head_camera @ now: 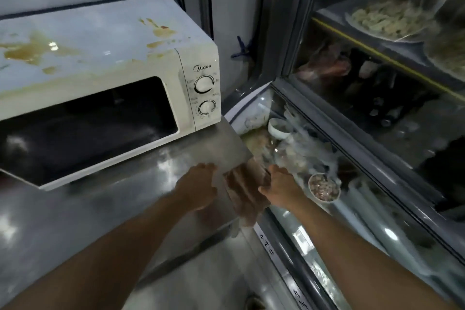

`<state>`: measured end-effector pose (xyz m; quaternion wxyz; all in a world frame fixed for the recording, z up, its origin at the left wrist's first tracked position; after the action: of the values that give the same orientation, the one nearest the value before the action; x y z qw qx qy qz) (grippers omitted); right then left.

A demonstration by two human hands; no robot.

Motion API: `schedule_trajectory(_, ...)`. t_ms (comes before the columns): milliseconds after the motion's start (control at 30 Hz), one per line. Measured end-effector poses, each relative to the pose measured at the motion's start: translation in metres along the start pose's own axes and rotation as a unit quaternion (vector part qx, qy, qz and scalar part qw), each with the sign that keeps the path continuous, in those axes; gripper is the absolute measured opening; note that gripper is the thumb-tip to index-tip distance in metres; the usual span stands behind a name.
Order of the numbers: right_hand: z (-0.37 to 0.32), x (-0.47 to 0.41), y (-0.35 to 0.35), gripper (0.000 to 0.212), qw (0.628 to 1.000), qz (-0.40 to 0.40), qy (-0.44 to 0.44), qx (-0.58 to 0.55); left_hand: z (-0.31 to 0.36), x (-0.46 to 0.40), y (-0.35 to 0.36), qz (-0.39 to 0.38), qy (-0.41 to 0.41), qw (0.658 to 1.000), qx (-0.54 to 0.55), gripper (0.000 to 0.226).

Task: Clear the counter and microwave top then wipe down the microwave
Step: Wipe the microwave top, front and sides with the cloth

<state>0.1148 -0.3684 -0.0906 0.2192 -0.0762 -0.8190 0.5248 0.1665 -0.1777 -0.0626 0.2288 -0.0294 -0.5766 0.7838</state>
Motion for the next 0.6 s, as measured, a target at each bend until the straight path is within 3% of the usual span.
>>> schedule_trajectory(233,0.011,-0.027,0.018,0.054,0.998,0.017,-0.055,0.012,0.001,0.001,0.022,0.025,-0.095,0.995,0.009,0.051)
schedule_trajectory(500,0.022,-0.045,0.029,0.067,0.994,-0.079,-0.022,-0.073,0.005,0.009,0.017,0.047,-0.15,0.987,0.019,0.053)
schedule_trajectory(600,0.018,-0.046,0.024,0.055,0.993,-0.093,-0.04,-0.059,0.008,0.013,0.011,0.047,-0.15,0.987,0.021,0.056)
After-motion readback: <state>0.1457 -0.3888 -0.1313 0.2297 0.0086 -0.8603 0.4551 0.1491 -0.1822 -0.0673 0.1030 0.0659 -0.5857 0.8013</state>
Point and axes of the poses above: each hand's wrist, its own x-axis away from the middle knuckle, its own y-axis out of the palm, z = x × y, the point moved 9 cm from there along -x, towards the middle knuckle, and after that the axes turned 8 degrees about z, right-handed, at the moved point
